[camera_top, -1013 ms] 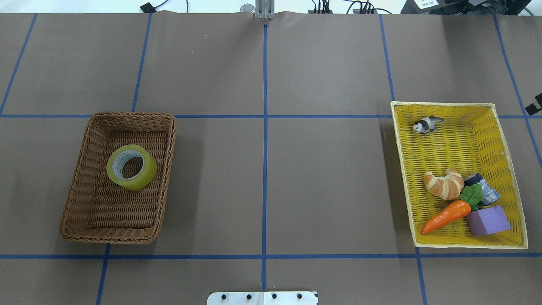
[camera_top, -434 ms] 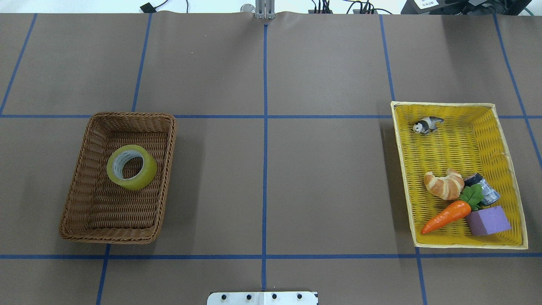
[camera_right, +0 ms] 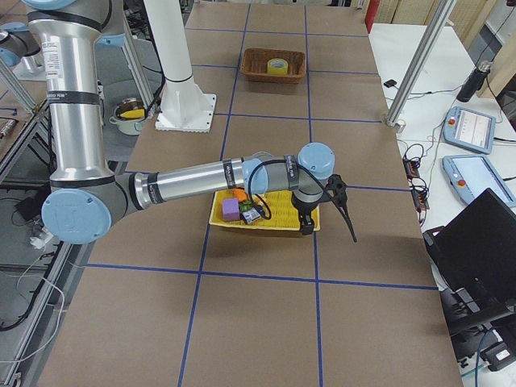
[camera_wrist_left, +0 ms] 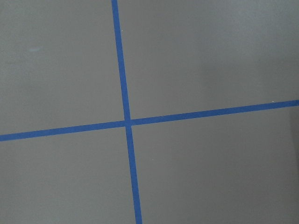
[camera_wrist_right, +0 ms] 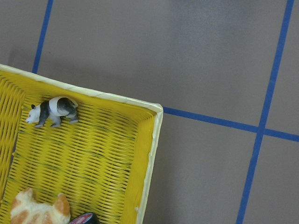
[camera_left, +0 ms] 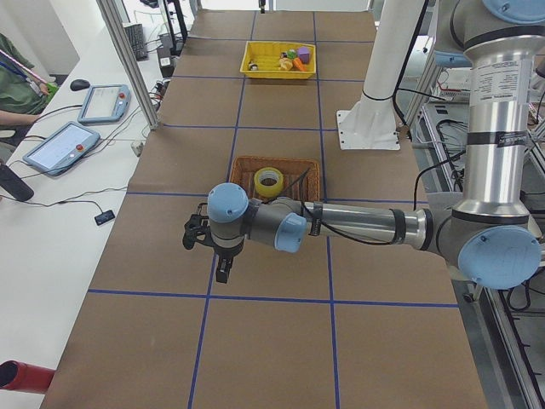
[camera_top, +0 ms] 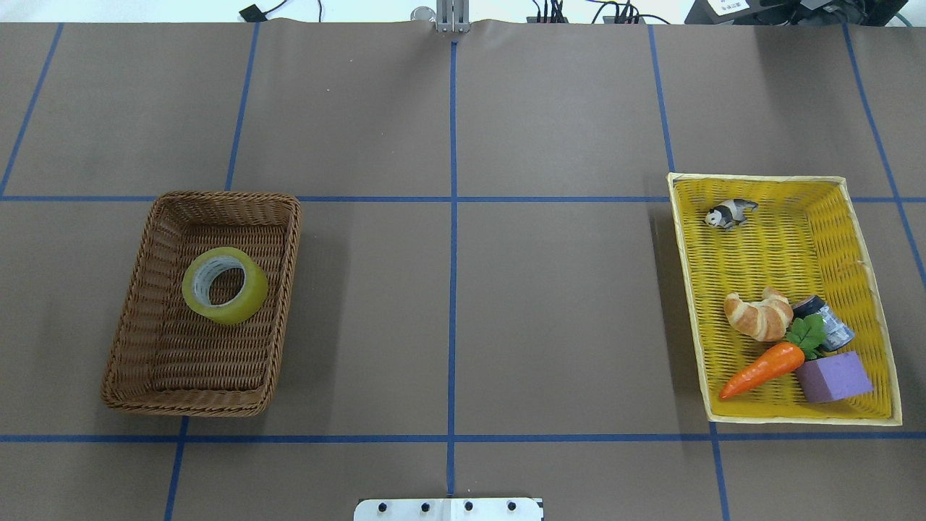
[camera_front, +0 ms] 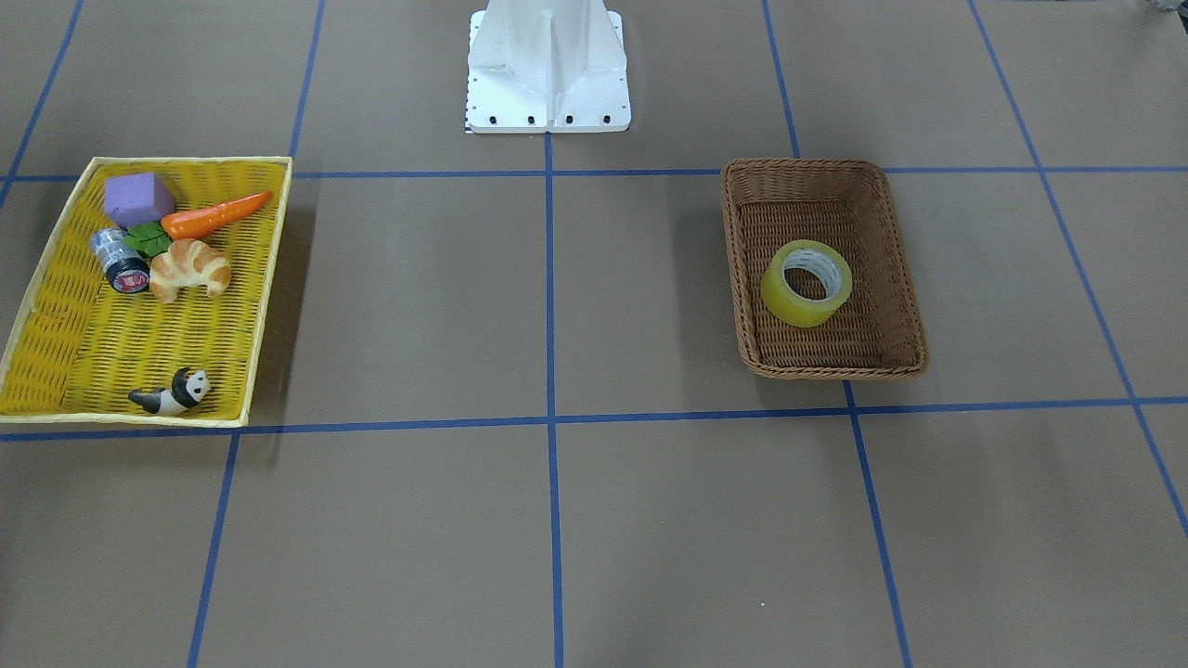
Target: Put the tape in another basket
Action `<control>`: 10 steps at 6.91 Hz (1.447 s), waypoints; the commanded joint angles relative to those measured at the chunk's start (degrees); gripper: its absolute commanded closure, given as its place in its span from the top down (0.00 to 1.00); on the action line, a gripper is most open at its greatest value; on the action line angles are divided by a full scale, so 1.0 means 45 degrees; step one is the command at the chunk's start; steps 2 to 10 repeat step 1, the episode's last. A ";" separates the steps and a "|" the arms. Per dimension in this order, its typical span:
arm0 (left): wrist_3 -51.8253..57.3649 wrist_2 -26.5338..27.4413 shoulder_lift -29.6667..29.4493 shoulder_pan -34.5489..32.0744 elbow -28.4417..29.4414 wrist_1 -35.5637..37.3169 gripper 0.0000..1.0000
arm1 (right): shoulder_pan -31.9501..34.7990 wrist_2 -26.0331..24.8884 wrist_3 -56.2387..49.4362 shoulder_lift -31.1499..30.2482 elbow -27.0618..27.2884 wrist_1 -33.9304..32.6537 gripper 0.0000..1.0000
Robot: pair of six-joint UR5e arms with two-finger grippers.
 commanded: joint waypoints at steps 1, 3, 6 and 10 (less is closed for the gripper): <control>0.0000 0.0000 0.0000 -0.0039 -0.0025 0.0006 0.98 | 0.0108 -0.0002 -0.0001 -0.0010 0.0009 0.0000 1.00; 0.0000 0.0000 0.0000 -0.0039 -0.0025 0.0006 0.98 | 0.0108 -0.0002 -0.0001 -0.0010 0.0009 0.0000 1.00; 0.0000 0.0000 0.0000 -0.0039 -0.0025 0.0006 0.98 | 0.0108 -0.0002 -0.0001 -0.0010 0.0009 0.0000 1.00; 0.0000 0.0000 0.0000 -0.0039 -0.0025 0.0006 0.98 | 0.0108 -0.0002 -0.0001 -0.0010 0.0009 0.0000 1.00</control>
